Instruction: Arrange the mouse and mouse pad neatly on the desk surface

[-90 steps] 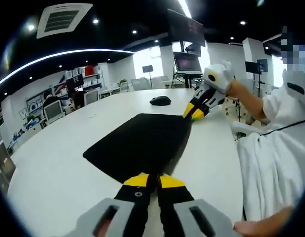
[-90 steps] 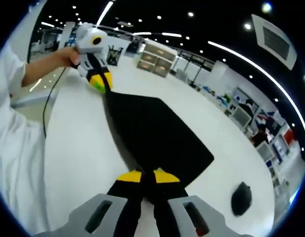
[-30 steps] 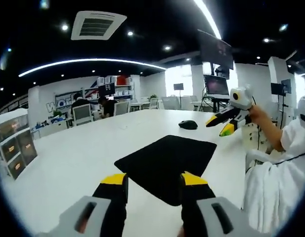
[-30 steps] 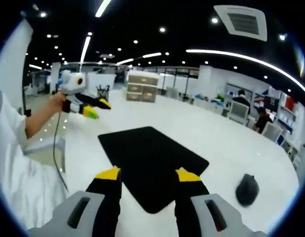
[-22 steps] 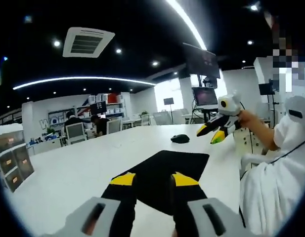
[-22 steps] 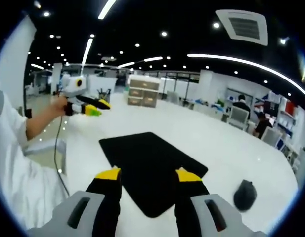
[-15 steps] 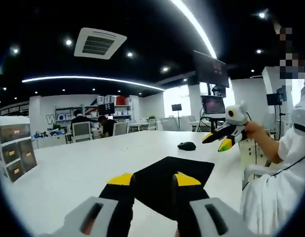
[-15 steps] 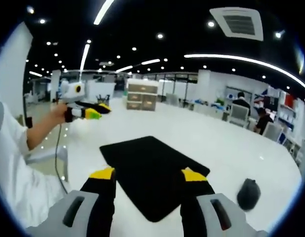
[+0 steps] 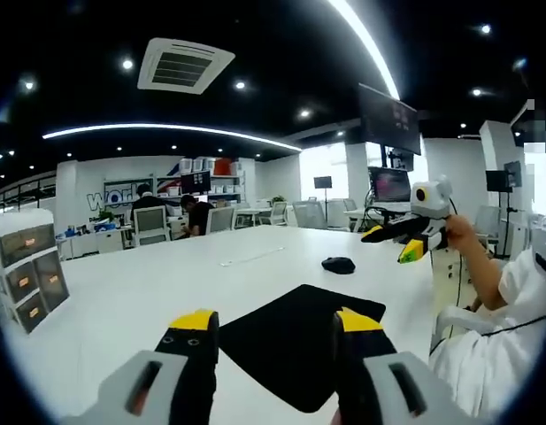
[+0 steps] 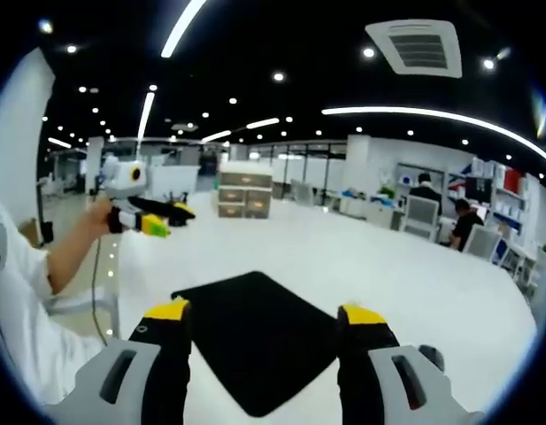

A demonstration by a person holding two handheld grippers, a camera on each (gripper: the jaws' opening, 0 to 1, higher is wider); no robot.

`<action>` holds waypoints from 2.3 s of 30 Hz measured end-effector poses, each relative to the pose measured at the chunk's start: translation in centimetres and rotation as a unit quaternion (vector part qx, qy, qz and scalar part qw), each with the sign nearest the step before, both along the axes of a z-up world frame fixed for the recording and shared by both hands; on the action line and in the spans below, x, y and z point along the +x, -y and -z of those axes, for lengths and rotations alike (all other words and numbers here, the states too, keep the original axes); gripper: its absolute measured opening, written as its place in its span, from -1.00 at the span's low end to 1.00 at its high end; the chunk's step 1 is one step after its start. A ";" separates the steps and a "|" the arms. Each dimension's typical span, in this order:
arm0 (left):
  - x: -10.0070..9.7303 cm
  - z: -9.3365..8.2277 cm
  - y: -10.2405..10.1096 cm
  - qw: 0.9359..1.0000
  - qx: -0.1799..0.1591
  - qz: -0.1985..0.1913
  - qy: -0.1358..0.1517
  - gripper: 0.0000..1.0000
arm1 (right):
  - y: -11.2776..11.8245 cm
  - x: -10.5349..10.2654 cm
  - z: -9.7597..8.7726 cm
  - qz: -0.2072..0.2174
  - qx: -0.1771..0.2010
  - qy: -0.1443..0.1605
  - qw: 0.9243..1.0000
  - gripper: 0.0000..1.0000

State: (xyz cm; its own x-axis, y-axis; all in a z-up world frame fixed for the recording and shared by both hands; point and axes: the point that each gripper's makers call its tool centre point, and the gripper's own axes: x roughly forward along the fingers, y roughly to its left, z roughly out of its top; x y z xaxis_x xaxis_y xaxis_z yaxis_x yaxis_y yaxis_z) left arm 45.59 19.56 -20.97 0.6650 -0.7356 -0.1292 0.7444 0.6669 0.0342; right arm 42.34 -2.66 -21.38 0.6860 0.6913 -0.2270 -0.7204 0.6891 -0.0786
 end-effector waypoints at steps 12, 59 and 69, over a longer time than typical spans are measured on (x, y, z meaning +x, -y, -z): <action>0.0 -3.7 0.2 1.000 0.006 -0.006 0.013 0.13 | 1.7 0.3 -5.9 0.017 0.041 0.062 0.997 0.31; -2.5 -6.8 -0.2 0.997 -0.071 0.006 0.026 0.25 | 5.8 -0.7 -6.6 0.072 0.058 0.070 0.993 0.51; -2.1 -6.1 0.2 0.998 -0.065 0.008 0.015 0.25 | 6.3 -0.4 -6.5 0.081 0.057 0.069 0.993 0.50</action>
